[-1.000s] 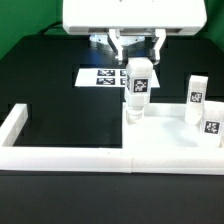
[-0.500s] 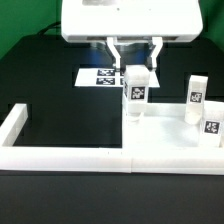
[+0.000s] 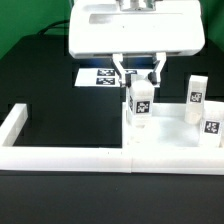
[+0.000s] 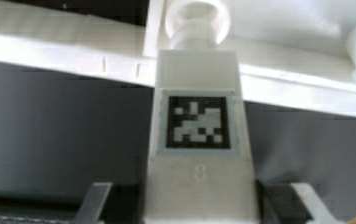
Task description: Assemble square table
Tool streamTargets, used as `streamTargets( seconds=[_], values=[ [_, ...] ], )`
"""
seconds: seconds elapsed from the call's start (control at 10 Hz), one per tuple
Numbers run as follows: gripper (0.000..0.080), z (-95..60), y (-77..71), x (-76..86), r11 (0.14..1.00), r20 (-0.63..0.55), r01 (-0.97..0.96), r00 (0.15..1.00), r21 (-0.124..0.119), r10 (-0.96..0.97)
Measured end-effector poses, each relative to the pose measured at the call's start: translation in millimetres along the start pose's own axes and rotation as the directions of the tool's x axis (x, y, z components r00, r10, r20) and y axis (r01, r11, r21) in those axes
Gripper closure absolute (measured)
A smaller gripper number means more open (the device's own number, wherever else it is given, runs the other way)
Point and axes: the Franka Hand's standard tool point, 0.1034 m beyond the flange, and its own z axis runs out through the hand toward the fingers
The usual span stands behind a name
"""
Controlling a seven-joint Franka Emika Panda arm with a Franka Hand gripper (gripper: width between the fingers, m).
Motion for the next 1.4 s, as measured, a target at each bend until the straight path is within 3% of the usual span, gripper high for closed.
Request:
streamTargets(
  seconds=[0.4, 0.9, 1.0, 1.1, 1.2, 1.4],
  values=[
    [0.0509, 15.1, 0.0, -7.8, 1.000, -0.006, -0.006, 1.000, -0.007, 0.006],
    [0.0509, 15.6, -0.7, -7.4, 1.000, -0.023, -0.014, 1.000, -0.026, 0.013],
    [0.0279, 15.7, -0.7, -7.5, 1.000, -0.023, -0.014, 1.000, -0.026, 0.013],
    [0.0279, 15.7, -0.7, -7.5, 1.000, -0.023, -0.014, 1.000, -0.026, 0.013],
    [0.0190, 15.7, -0.7, -7.5, 1.000, -0.023, -0.014, 1.000, -0.026, 0.013],
    [0.0162, 15.7, -0.7, -7.6, 1.000, -0.023, -0.014, 1.000, -0.026, 0.013]
  ],
)
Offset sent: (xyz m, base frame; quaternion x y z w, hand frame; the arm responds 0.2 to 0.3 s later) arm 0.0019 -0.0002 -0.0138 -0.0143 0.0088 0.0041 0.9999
